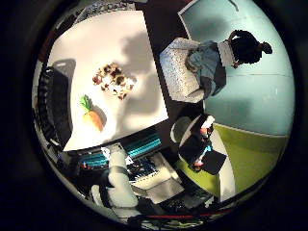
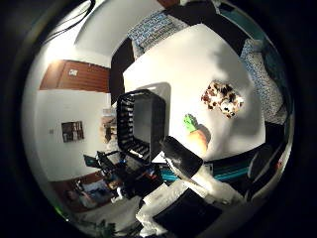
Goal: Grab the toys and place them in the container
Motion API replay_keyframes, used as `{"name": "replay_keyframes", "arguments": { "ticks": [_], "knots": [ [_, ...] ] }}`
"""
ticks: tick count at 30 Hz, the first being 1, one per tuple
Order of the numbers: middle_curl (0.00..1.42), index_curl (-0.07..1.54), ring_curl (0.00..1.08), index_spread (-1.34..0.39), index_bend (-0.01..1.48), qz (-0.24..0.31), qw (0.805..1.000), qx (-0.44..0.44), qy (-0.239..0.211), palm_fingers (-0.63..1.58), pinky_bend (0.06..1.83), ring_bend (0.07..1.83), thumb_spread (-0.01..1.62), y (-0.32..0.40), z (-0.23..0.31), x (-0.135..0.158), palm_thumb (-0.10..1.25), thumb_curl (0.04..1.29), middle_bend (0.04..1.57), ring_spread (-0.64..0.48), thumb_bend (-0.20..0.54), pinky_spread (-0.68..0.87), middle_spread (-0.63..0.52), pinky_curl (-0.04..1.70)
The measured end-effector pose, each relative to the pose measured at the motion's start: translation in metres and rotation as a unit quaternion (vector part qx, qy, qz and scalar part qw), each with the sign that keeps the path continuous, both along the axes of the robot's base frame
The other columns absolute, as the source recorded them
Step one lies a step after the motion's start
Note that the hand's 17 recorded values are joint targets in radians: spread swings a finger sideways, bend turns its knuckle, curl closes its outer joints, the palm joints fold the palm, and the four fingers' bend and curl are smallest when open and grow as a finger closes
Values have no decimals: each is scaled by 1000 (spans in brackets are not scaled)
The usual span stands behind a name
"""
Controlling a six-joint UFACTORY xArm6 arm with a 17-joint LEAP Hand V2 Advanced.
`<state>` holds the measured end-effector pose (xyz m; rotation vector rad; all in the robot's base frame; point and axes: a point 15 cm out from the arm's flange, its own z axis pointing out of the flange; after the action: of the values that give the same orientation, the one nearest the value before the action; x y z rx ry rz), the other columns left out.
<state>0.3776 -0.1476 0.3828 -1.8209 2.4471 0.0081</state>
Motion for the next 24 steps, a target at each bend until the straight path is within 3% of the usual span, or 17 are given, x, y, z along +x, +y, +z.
{"name": "replay_keyframes", "arguments": {
  "ticks": [7,12,24],
  "knots": [
    [319,272,206,-295,157,-26,1000,-2,2,100,647,442,1168,-31,-32,19,538,294,196,192,-19,435,46,265],
    [323,267,216,-282,156,-40,998,16,35,92,642,436,1165,-35,-72,3,534,294,197,192,-20,428,60,264],
    [329,266,229,-273,157,-52,997,24,48,102,628,415,1164,-32,-146,-12,534,293,201,193,-19,430,57,259]
  ]
}}
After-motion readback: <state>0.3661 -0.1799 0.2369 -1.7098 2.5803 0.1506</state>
